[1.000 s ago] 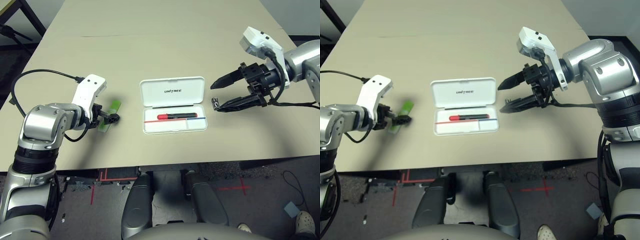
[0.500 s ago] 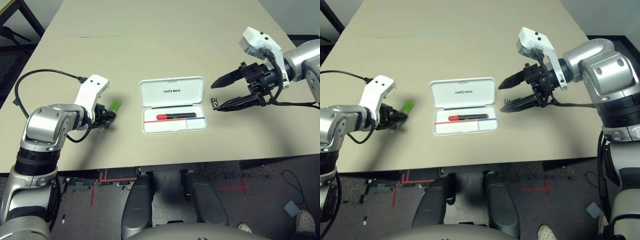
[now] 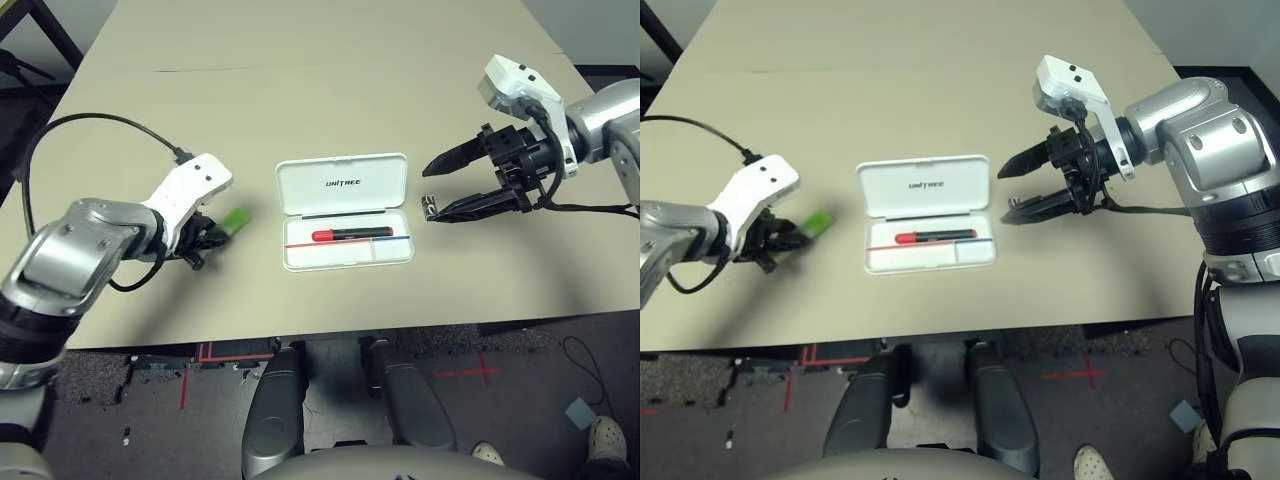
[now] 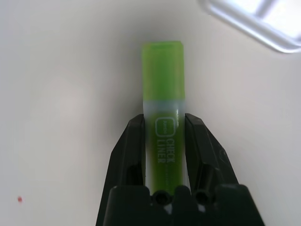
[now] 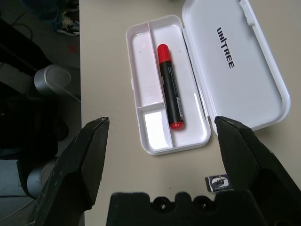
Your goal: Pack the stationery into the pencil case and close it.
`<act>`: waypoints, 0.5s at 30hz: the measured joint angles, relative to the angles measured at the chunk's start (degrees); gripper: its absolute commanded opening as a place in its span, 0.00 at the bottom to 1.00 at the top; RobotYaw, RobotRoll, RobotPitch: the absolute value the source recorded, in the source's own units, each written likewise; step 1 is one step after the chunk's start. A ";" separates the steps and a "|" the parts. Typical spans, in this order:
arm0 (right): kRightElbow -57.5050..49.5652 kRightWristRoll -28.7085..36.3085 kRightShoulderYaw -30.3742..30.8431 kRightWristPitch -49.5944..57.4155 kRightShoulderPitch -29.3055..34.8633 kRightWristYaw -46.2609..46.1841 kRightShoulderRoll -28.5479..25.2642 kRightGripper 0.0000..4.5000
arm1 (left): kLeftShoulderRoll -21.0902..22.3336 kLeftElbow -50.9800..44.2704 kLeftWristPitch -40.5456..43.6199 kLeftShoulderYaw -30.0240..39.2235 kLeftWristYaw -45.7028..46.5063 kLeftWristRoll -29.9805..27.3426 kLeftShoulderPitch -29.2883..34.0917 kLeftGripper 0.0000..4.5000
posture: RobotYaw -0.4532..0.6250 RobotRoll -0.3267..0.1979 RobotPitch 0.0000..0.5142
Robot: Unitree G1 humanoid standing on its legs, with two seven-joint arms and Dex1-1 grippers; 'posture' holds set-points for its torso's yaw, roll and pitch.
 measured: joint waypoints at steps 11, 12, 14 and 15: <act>1.86 -0.86 0.04 -1.00 -0.15 0.10 0.41 1.00 | -3.00 -3.70 -8.55 -7.46 -8.74 2.98 -9.25 0.24 | 0.46 0.62 0.46; 1.95 -1.08 0.07 -1.15 -0.20 0.12 0.63 1.00 | -4.53 -3.40 -9.50 -9.27 -8.91 4.17 -10.62 0.24 | 0.46 0.62 0.46; 2.05 -1.27 0.11 -1.34 -0.32 0.17 1.11 1.00 | -6.85 -2.22 -11.09 -12.19 -9.30 5.95 -12.39 0.24 | 0.46 0.62 0.46; 2.16 -1.37 0.13 -1.40 -0.33 0.20 1.18 1.00 | -7.78 -1.25 -11.48 -13.45 -9.53 6.92 -13.23 0.24 | 0.45 0.62 0.46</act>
